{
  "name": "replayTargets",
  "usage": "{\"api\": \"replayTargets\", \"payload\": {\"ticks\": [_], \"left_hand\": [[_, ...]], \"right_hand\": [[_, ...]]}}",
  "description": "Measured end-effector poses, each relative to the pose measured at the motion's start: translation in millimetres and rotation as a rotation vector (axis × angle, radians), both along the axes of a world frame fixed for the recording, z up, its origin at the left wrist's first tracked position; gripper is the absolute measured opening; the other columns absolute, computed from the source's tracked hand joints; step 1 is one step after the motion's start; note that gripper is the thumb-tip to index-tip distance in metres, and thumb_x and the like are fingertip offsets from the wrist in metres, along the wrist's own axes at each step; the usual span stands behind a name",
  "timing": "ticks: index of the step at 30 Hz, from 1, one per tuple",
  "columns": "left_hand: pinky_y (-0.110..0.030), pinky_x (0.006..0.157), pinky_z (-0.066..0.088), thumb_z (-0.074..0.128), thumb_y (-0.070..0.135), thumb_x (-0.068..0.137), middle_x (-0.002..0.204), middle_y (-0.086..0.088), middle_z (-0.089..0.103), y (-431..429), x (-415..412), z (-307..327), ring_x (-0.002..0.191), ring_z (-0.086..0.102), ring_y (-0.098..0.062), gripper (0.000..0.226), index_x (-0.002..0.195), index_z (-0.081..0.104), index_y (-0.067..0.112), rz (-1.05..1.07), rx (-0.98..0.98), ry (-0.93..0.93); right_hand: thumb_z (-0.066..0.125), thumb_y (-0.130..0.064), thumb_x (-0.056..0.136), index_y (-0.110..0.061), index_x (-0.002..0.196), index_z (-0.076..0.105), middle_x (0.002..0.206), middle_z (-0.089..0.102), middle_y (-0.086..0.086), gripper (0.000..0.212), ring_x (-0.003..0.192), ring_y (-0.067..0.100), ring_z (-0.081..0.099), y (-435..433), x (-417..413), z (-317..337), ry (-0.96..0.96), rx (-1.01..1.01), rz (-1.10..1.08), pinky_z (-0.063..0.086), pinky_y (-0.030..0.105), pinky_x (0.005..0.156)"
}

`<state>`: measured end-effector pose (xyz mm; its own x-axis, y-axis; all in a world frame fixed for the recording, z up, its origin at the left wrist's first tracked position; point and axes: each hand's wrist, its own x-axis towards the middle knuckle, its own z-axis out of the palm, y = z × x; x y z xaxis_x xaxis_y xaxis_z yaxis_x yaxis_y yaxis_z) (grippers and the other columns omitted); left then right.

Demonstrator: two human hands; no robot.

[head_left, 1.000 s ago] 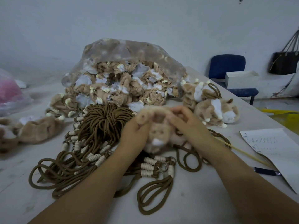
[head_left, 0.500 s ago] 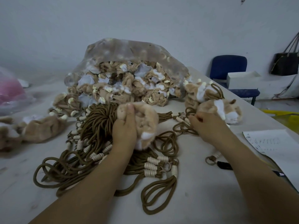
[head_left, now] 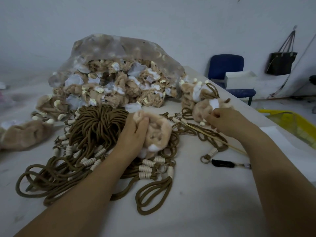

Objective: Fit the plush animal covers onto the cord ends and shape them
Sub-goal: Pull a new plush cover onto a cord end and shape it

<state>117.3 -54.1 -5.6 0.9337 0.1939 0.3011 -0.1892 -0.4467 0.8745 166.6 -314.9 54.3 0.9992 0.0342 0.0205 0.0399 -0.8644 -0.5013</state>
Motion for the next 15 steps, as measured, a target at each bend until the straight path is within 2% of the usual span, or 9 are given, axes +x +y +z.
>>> {"api": "replayTargets", "payload": {"ticks": [3,5,9,12,15], "left_hand": [[-0.017,0.076,0.044,0.045,0.048,0.098,0.096,0.012,0.066,-2,-1,-2,0.094,0.061,-0.001,0.029,0.107,0.064,0.027,-0.014,0.002,0.006],[-0.017,0.073,0.047,0.046,0.05,0.097,0.089,0.012,0.068,-1,-1,-3,0.087,0.062,0.001,0.031,0.098,0.067,0.027,0.0,-0.003,0.009],[-0.005,0.057,0.041,0.045,0.056,0.094,0.078,0.013,0.068,2,-1,0,0.071,0.062,0.008,0.035,0.087,0.068,0.03,0.069,-0.06,0.02],[-0.011,0.056,0.042,0.04,0.067,0.085,0.072,0.01,0.069,2,-3,3,0.069,0.064,0.001,0.046,0.08,0.068,0.031,0.086,-0.086,0.021],[-0.013,0.059,0.047,0.036,0.075,0.072,0.068,0.011,0.071,1,-5,4,0.067,0.066,0.001,0.059,0.074,0.07,0.028,0.068,-0.112,0.019]], "right_hand": [[0.046,-0.041,0.096,-0.023,0.077,0.052,0.082,0.06,0.003,0.026,0.07,0.013,0.052,-6,-4,-7,-0.028,-0.045,-0.009,0.035,0.027,0.057],[0.055,-0.045,0.091,-0.022,0.083,0.056,0.079,0.059,-0.001,0.025,0.071,0.013,0.053,-4,-8,-22,-0.028,-0.056,0.014,0.04,0.029,0.062],[0.064,-0.031,0.088,-0.022,0.077,0.054,0.078,0.055,-0.006,0.017,0.076,0.016,0.054,2,-9,-46,-0.07,-0.065,0.103,0.046,0.035,0.071],[0.056,-0.027,0.092,-0.02,0.08,0.054,0.083,0.056,-0.002,0.014,0.076,0.017,0.055,3,-6,-47,-0.155,-0.08,0.095,0.046,0.034,0.069],[0.049,-0.032,0.096,-0.019,0.086,0.056,0.083,0.058,-0.003,0.018,0.07,0.013,0.053,5,-8,-41,-0.353,-0.052,0.068,0.043,0.03,0.062]]}}
